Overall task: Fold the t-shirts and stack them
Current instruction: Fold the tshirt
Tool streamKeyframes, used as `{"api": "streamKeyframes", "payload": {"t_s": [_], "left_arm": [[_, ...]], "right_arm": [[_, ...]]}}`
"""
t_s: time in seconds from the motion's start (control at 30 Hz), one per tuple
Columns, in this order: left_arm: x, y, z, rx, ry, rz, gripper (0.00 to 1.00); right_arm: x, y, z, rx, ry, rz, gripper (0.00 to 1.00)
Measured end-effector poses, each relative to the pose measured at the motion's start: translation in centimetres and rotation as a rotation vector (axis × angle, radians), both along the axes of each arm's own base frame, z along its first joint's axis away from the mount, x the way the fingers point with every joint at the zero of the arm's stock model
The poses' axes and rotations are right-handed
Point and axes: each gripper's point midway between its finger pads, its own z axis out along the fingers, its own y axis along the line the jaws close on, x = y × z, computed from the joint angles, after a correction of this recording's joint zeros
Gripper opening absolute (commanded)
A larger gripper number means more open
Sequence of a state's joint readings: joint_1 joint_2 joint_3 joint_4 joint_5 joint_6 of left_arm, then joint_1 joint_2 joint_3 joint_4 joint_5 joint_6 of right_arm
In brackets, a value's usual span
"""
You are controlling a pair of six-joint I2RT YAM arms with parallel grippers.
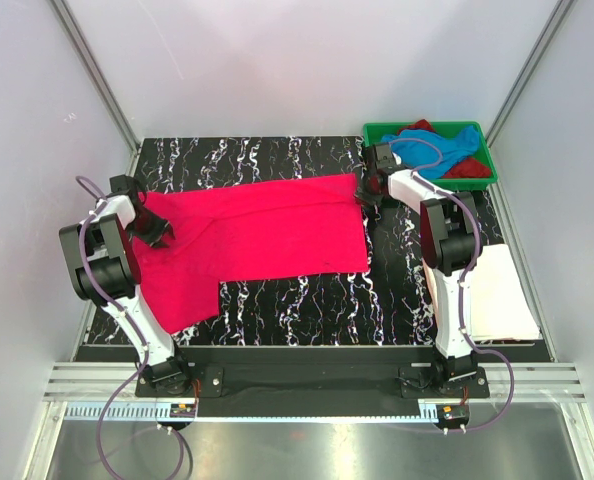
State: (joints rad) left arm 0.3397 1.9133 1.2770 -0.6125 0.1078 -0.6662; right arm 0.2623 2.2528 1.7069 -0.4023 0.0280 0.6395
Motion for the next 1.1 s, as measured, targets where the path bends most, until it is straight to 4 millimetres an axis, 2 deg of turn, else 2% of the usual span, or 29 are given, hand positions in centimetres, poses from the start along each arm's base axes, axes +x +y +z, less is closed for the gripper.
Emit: {"api": "streamKeyframes", "payload": {"t_s": [0.07, 0.1, 0.27, 0.37, 0.5, 0.53, 0.6, 0.7, 0.77, 0.9, 1.0, 1.1], "left_arm": [[0.0, 0.0, 0.0, 0.001, 0.000, -0.006, 0.37], [0.0, 0.0, 0.0, 0.000, -0.002, -0.010, 0.38], [0.2, 0.0, 1.2, 0.008, -0.036, -0.038, 0.49], [0.5, 0.2, 3.7, 0.040, -0.099, -0.057, 0.55], [0.6, 0.8, 8.0, 0.124, -0.203, -0.089, 0.64], [0.5, 1.0, 8.7, 0.143, -0.219, -0.099, 0.64], [0.4, 1.2, 9.9, 0.179, -0.248, -0.135, 0.64], [-0.1, 0.8, 9.9, 0.217, -0.245, -0.224, 0.68], [-0.7, -0.3, 9.0, 0.237, -0.206, -0.296, 0.69], [-1.8, -4.0, 6.5, 0.288, -0.105, -0.475, 0.68], [-2.4, -6.0, 4.5, 0.329, -0.031, -0.588, 0.65], [-2.7, -6.3, 2.9, 0.372, 0.032, -0.646, 0.64]], "right_arm": [[0.0, 0.0, 0.0, -0.005, -0.003, 0.013, 0.04], [0.0, 0.0, 0.1, -0.007, -0.004, 0.020, 0.11], [-0.2, 0.1, 0.6, -0.041, 0.000, 0.074, 0.29], [0.0, 0.4, 1.9, -0.062, -0.014, 0.105, 0.35], [0.3, 2.2, 5.0, -0.062, -0.075, 0.164, 0.40], [0.3, 3.1, 5.8, -0.044, -0.092, 0.186, 0.40], [0.4, 6.1, 7.7, 0.018, -0.144, 0.249, 0.40], [-0.6, 11.8, 9.6, 0.134, -0.201, 0.359, 0.41], [-2.3, 15.6, 10.3, 0.201, -0.207, 0.436, 0.41], [-6.5, 22.9, 11.4, 0.328, -0.206, 0.590, 0.41], [-8.8, 26.3, 11.8, 0.414, -0.193, 0.656, 0.40], [-10.0, 28.2, 11.7, 0.502, -0.174, 0.675, 0.39]]}}
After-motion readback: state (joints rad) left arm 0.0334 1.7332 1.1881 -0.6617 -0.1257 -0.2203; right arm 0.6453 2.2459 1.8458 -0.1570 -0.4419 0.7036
